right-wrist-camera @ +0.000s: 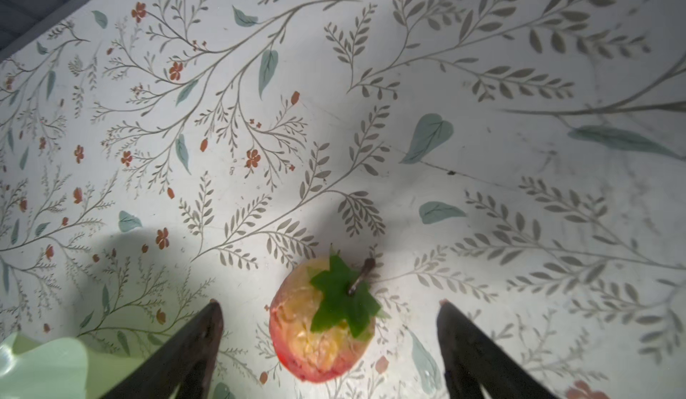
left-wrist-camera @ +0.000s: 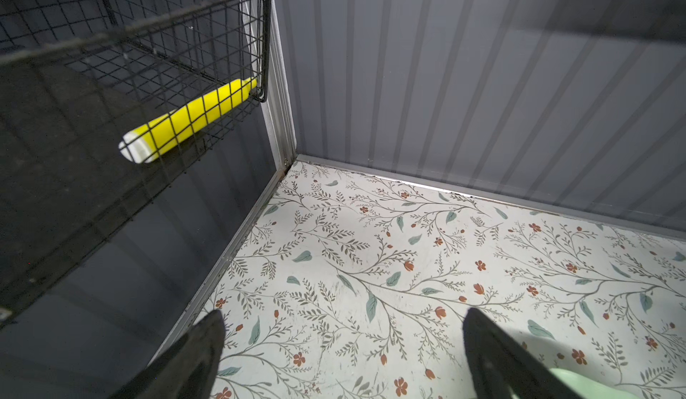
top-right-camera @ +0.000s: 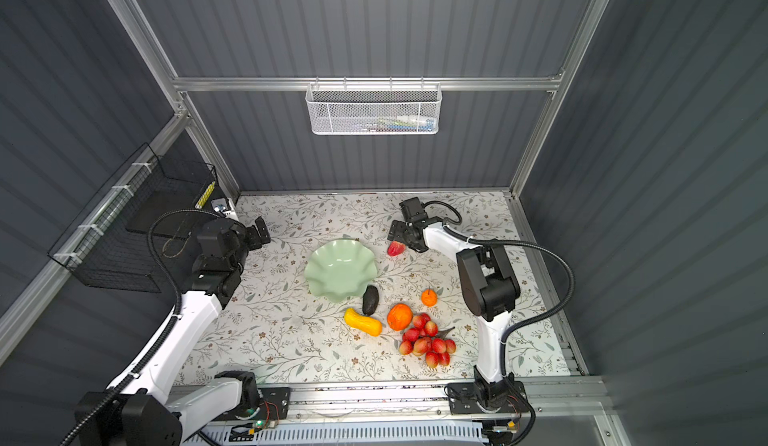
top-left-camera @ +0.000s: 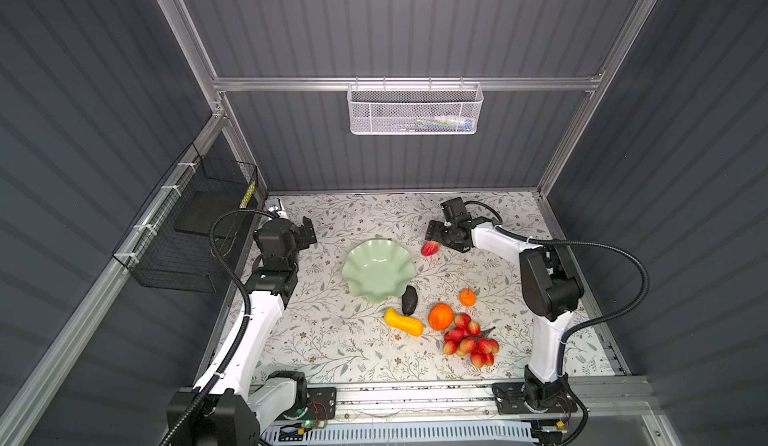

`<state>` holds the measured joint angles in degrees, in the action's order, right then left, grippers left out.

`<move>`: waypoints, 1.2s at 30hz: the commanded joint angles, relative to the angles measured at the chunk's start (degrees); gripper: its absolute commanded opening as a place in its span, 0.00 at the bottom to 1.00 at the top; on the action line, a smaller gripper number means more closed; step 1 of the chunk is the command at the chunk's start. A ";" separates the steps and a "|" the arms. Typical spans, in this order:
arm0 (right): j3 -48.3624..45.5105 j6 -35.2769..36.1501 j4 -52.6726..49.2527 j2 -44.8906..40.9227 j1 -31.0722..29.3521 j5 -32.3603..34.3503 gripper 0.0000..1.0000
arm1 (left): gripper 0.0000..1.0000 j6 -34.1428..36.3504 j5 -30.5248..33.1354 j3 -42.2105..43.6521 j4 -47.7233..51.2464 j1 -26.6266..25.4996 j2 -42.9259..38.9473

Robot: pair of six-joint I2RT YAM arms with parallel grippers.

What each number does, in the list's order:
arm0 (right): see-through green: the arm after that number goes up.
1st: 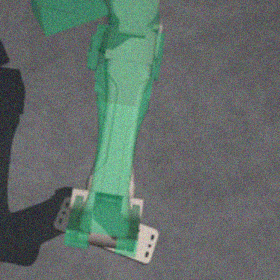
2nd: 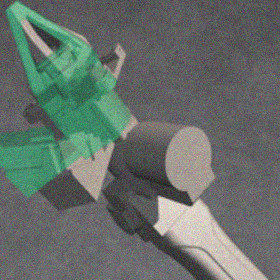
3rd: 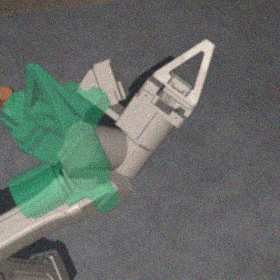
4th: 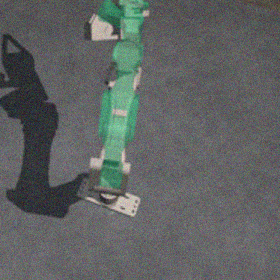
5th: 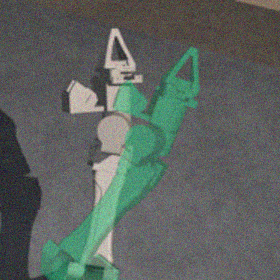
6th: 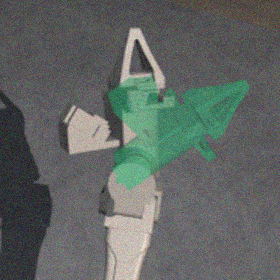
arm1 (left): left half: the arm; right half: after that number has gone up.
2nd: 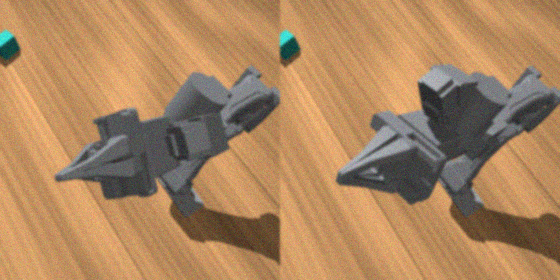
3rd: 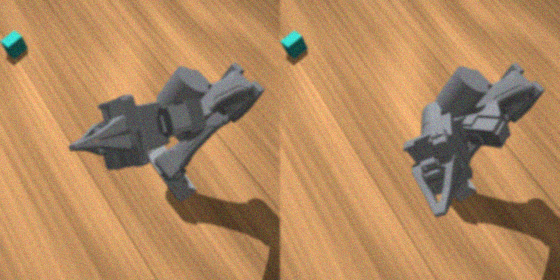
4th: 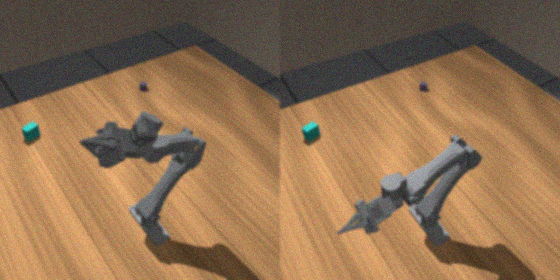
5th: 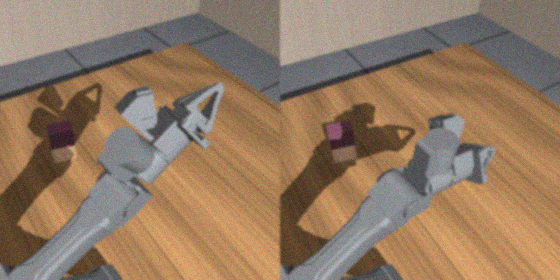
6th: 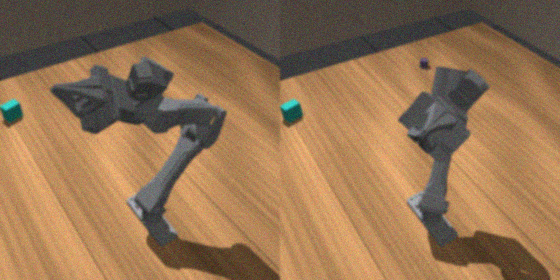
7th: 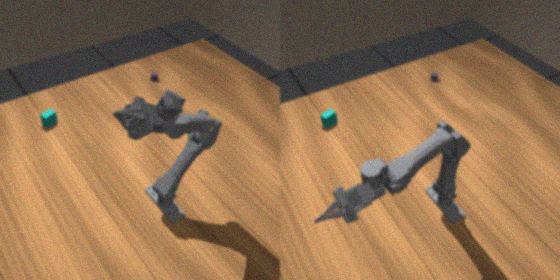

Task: Place and organize the fake fruits in the fruit bowl
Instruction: 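Reach the right gripper to the strawberry and grasp it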

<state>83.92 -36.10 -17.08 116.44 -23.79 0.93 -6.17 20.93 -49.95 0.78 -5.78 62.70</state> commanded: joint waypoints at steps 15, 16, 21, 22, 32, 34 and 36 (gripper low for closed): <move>4.80 -0.73 -3.34 7.60 -4.52 8.69 0.61 | 1.00 0.99 0.52 0.86 1.16 0.42 -2.39; 4.48 -0.19 -3.00 7.29 -4.51 9.14 0.58 | 1.00 0.88 0.52 0.83 1.07 0.42 -2.44; 0.84 3.06 0.18 2.90 -4.53 9.05 0.38 | 1.00 0.81 0.57 0.85 1.24 0.42 -2.49; -0.41 3.45 1.14 1.24 -4.65 8.76 0.36 | 1.00 0.79 0.67 0.85 1.33 0.42 -2.52; -5.86 12.68 1.54 -13.22 -13.29 7.16 0.34 | 1.00 0.41 0.35 0.69 1.47 0.42 -1.55; -4.65 13.99 0.33 -12.97 -15.84 7.20 0.35 | 1.00 0.46 0.52 0.59 1.64 0.42 -1.36; -2.59 15.20 -1.25 -11.53 -18.49 7.15 0.35 | 1.00 0.37 0.86 0.64 1.69 0.42 -1.40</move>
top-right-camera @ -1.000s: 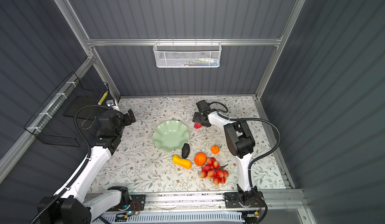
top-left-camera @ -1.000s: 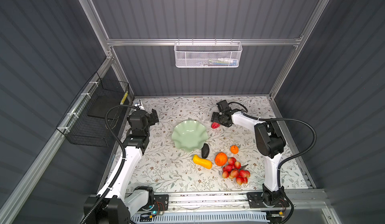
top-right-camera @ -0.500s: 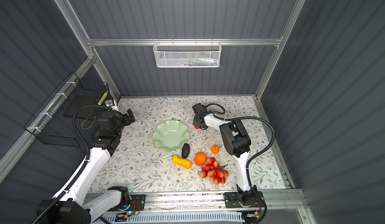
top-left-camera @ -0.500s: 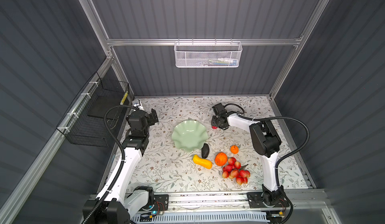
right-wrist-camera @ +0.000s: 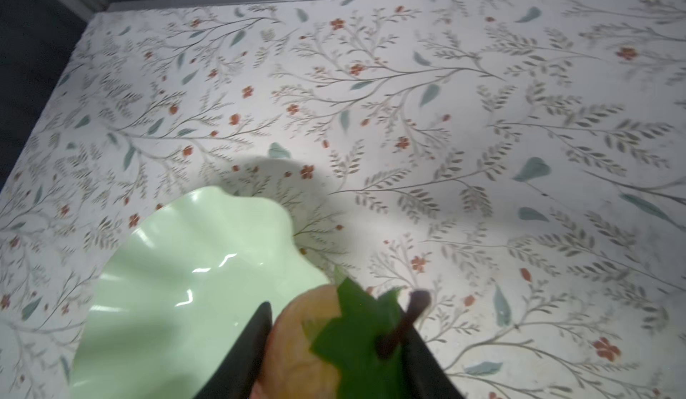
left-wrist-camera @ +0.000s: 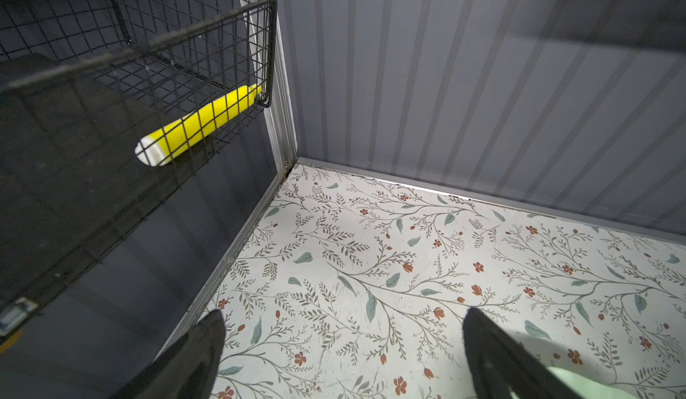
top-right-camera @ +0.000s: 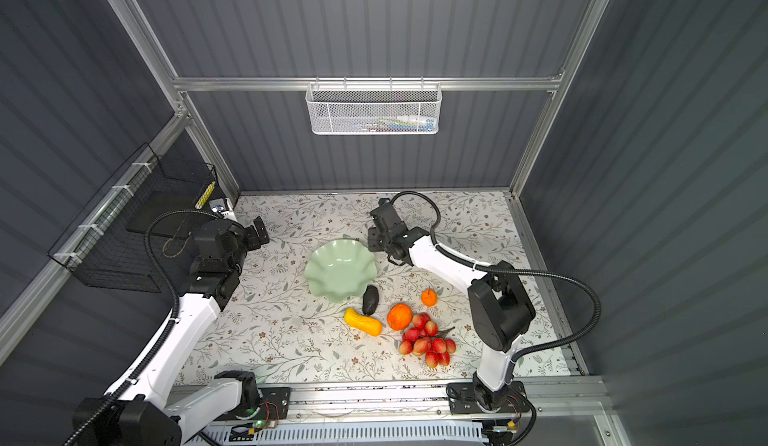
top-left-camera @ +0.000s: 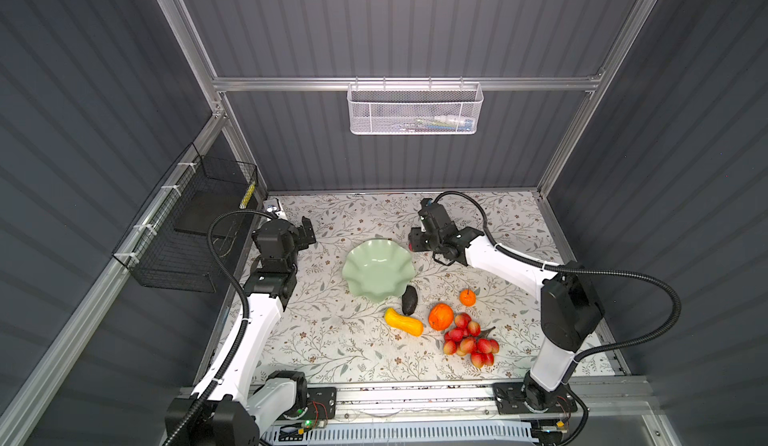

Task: Place and organize the fake fruits in the fruit bowl
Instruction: 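Reach the right gripper to the strawberry and grasp it, then place the strawberry in the green bowl and open the right gripper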

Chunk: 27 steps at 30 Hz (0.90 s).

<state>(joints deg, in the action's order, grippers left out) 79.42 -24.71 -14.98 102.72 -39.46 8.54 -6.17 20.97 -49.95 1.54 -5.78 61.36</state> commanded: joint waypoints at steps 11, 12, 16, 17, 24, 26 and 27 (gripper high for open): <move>13.81 5.60 -6.37 15.75 -9.09 -1.28 0.37 | 1.00 0.02 1.31 0.66 1.10 0.42 -0.03; 15.14 5.69 -6.91 17.16 -9.14 -1.28 0.37 | 1.00 0.01 1.32 0.60 1.10 0.42 -0.14; 19.50 6.22 -9.54 22.07 -9.14 -0.74 0.38 | 1.00 0.01 1.48 0.74 1.07 0.42 -0.32; 20.62 6.38 -10.26 23.28 -9.14 -0.60 0.38 | 1.00 0.01 1.59 0.58 1.10 0.42 -0.30; 24.36 5.91 -12.81 28.59 -9.14 0.03 0.43 | 1.00 -0.09 1.78 0.65 1.18 0.42 -0.44; 24.79 5.65 -13.12 29.33 -9.14 0.36 0.48 | 1.00 -0.22 1.79 0.64 1.18 0.42 -0.47; 25.07 5.48 -13.46 29.45 -9.14 0.46 0.52 | 1.00 -0.24 1.71 0.65 1.19 0.42 -0.41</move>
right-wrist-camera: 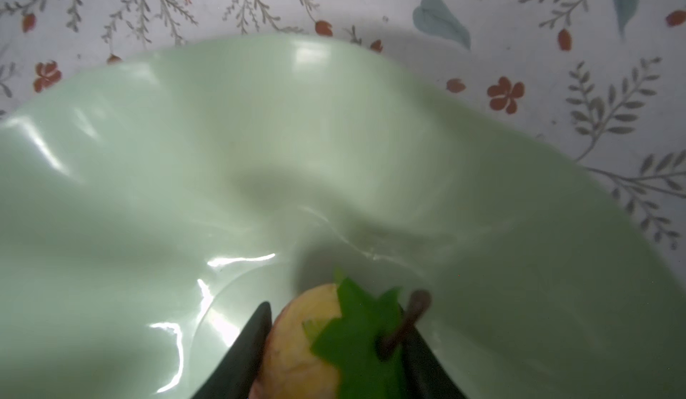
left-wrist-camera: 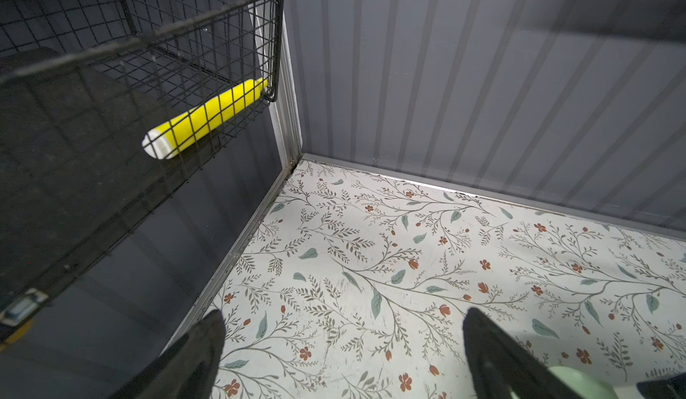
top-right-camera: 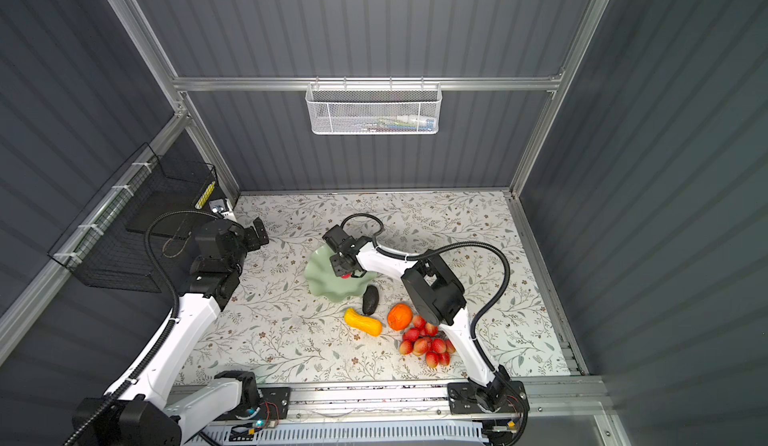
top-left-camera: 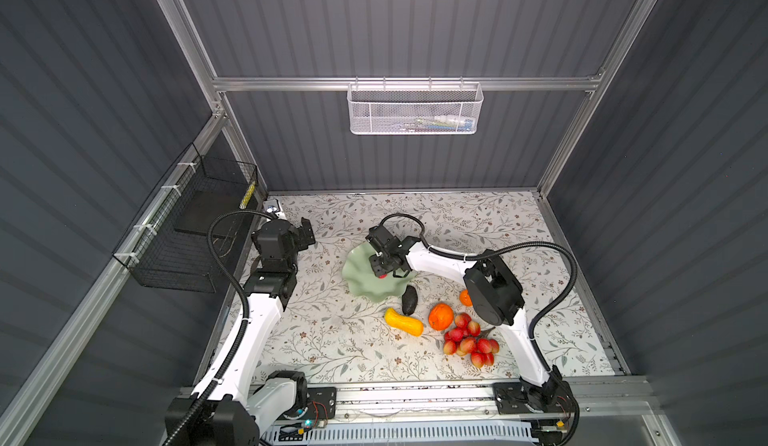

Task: Place and organize the fake fruits in the fruit bowl
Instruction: 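Place the strawberry in the green bowl and open the right gripper, then grasp the dark avocado with the left gripper while the right gripper withdraws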

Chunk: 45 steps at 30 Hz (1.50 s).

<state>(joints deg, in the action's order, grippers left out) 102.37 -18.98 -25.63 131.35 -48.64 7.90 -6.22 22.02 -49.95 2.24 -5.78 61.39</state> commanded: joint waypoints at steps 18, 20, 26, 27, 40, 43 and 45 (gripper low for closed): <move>-26.85 -5.80 18.70 -38.35 10.21 1.11 0.95 | 0.87 -6.46 -28.43 -8.74 17.74 0.20 5.01; -33.17 -7.41 20.72 -43.76 13.76 0.52 0.99 | 0.83 -8.64 -32.97 -8.82 20.96 -1.33 6.36; -46.17 -9.65 24.39 -55.27 22.23 1.95 0.99 | 0.77 -14.41 -27.21 -6.27 26.31 -17.89 6.46; -47.36 -10.05 24.65 -56.57 23.30 2.02 0.99 | 0.73 -16.05 -27.14 -5.75 26.93 -19.94 6.73; -52.15 -11.88 24.38 -60.37 28.88 1.33 0.99 | 0.63 -25.08 -18.06 -8.18 27.13 -44.06 21.29; -53.29 -12.14 24.22 -61.38 29.38 1.12 0.99 | 0.61 -25.40 -18.43 -10.11 26.69 -46.25 25.38; -54.15 -12.25 24.22 -62.10 29.73 1.23 0.99 | 0.61 -24.75 -18.18 -11.45 26.74 -47.37 27.73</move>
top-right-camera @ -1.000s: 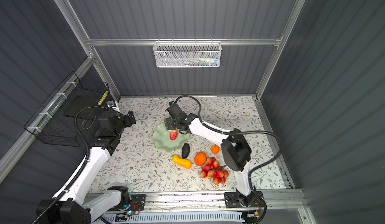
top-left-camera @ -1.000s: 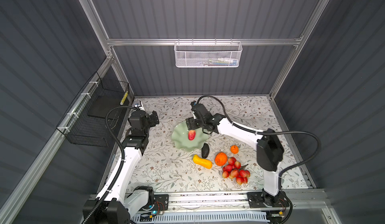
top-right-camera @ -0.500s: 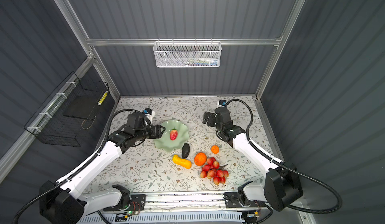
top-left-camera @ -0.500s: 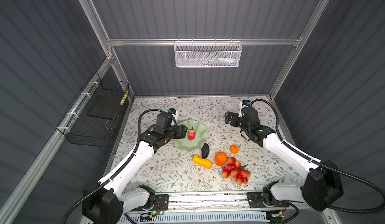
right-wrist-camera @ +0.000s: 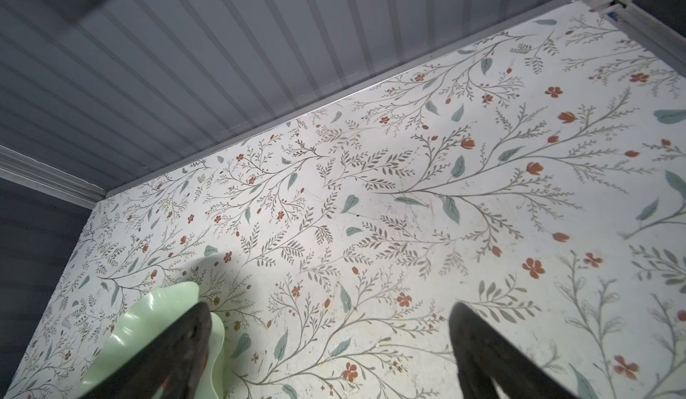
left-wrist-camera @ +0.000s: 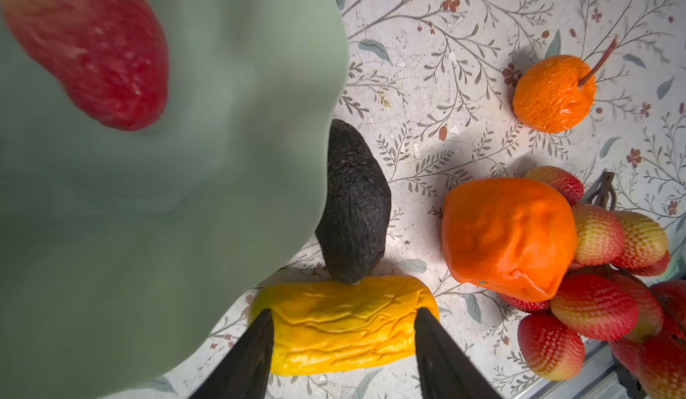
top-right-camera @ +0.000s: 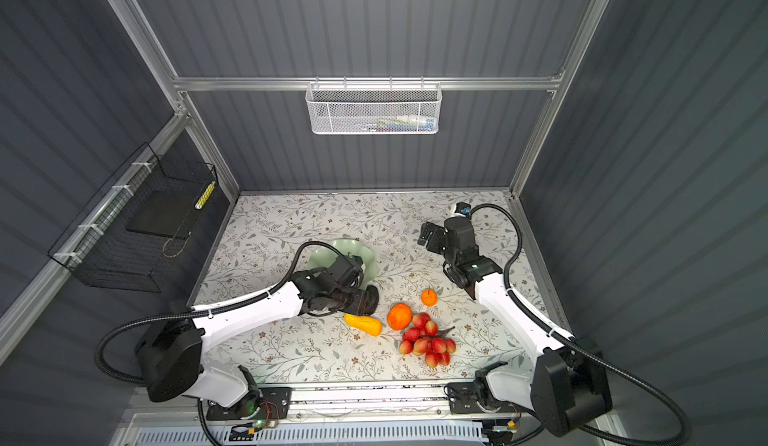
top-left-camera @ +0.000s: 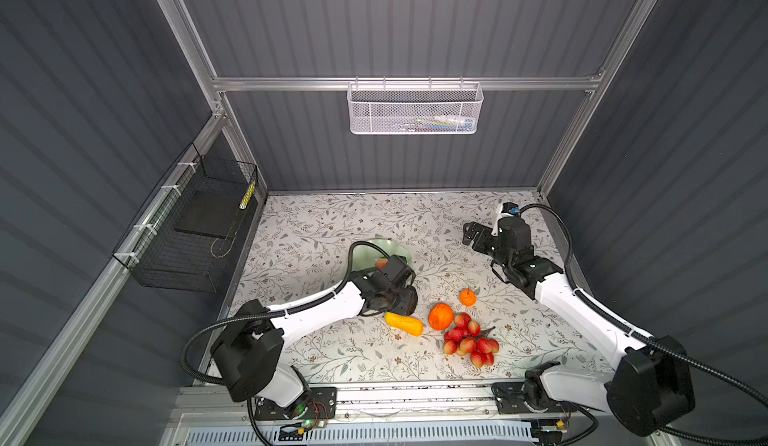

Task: Place and organize the fake fruits in the fruit bowl
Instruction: 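Grasp the dark avocado with the left gripper while the right gripper withdraws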

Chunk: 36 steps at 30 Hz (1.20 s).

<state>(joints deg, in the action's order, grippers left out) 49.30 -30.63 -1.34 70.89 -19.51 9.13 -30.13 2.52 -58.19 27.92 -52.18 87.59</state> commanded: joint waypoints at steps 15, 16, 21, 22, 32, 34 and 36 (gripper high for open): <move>-4.12 -0.82 -0.06 -4.39 3.69 -1.80 0.99 | 0.67 -0.19 3.69 -12.43 5.00 -1.74 16.23; -4.20 -0.90 -0.04 -4.45 3.82 -1.87 0.99 | 0.67 -0.12 3.64 -12.72 4.75 -1.72 16.86; -4.64 -0.83 -0.04 -4.66 4.30 -1.93 0.99 | 0.59 0.62 3.24 -14.60 3.41 -1.69 19.69; -4.65 -0.88 -0.01 -4.63 4.37 -1.97 0.99 | 0.53 0.89 2.95 -14.95 3.25 -1.70 20.10; -4.49 -0.80 0.22 -4.80 4.92 -1.66 0.99 | 0.34 3.22 -0.57 -17.52 0.44 -1.71 11.81; -4.06 -0.58 0.05 -4.67 4.98 -1.84 0.99 | 0.34 4.02 2.05 -18.76 2.01 -1.61 8.51; -3.70 -0.50 -0.03 -4.39 5.08 -2.12 0.99 | 0.34 5.41 4.73 -19.23 3.57 -0.35 5.03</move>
<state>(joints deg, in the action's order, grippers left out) 45.08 -31.09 -1.39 67.09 -14.81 7.44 -27.40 4.21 -74.13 29.85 -53.43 98.61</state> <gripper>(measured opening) 0.988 0.422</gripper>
